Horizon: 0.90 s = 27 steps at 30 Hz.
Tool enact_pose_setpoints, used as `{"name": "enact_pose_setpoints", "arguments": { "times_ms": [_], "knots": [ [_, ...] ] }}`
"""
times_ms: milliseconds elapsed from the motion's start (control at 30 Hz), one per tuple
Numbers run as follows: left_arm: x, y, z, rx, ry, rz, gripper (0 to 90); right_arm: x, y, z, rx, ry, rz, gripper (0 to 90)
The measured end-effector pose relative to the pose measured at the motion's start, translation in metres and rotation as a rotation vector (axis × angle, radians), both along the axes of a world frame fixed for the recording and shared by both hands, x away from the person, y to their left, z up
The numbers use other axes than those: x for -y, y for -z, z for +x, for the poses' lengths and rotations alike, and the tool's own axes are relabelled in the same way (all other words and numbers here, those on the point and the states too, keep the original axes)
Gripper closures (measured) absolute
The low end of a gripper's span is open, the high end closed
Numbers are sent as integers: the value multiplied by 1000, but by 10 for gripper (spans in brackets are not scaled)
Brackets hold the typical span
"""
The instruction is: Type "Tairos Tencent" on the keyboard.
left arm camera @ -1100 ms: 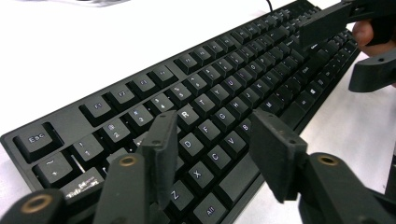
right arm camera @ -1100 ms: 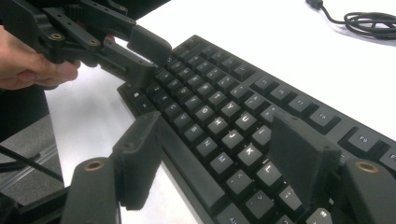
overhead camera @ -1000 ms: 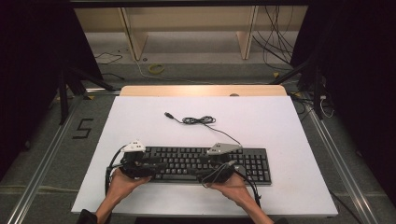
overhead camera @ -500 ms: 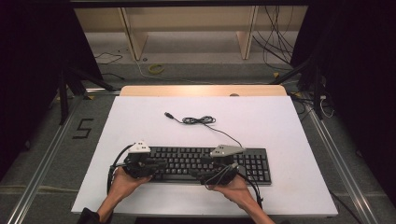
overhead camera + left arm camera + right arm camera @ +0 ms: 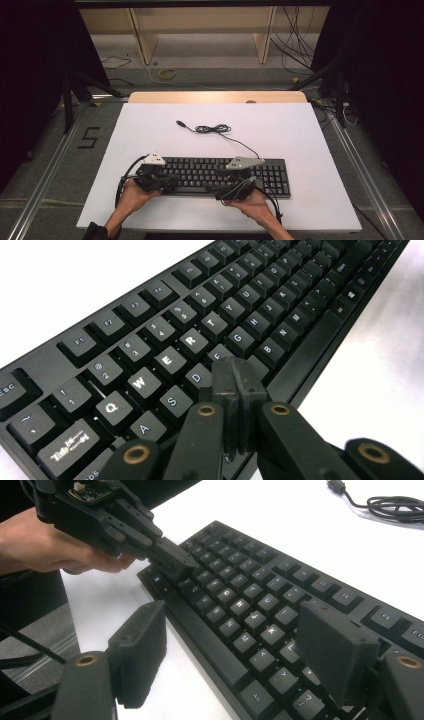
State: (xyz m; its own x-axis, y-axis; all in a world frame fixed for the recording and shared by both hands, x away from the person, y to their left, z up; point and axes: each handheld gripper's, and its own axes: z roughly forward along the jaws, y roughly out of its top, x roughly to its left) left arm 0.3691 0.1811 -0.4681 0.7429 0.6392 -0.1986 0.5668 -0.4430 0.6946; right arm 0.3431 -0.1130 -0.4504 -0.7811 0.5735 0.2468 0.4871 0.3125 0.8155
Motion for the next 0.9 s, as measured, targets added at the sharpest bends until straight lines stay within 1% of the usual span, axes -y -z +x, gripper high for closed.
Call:
{"name": "enact_pose_setpoints", "arguments": {
  "times_ms": [133, 400, 600, 667, 700, 767, 900],
  "knots": [
    [2, 0, 0, -1, 10, -2, 890, 1, 0, 0, -1, 2, -1, 295],
    [9, 2, 1, -10, 25, 11, 891, 2, 1, -1, -4, 2, -4, 295],
    [14, 5, 3, -25, 43, 35, 891, 3, 1, -1, -3, 3, -4, 295],
    [14, 6, 4, -31, 40, 32, 892, 3, 1, -1, -1, 4, -4, 296],
    [14, 7, 4, -33, 40, 47, 892, 4, 1, -1, -3, 4, -3, 296],
    [15, 8, 5, -44, 37, 40, 893, 4, 1, -1, -4, 5, -6, 296],
    [15, 8, 5, -40, 41, 45, 894, 3, 2, -1, -5, 4, -9, 296]
  ]
}}
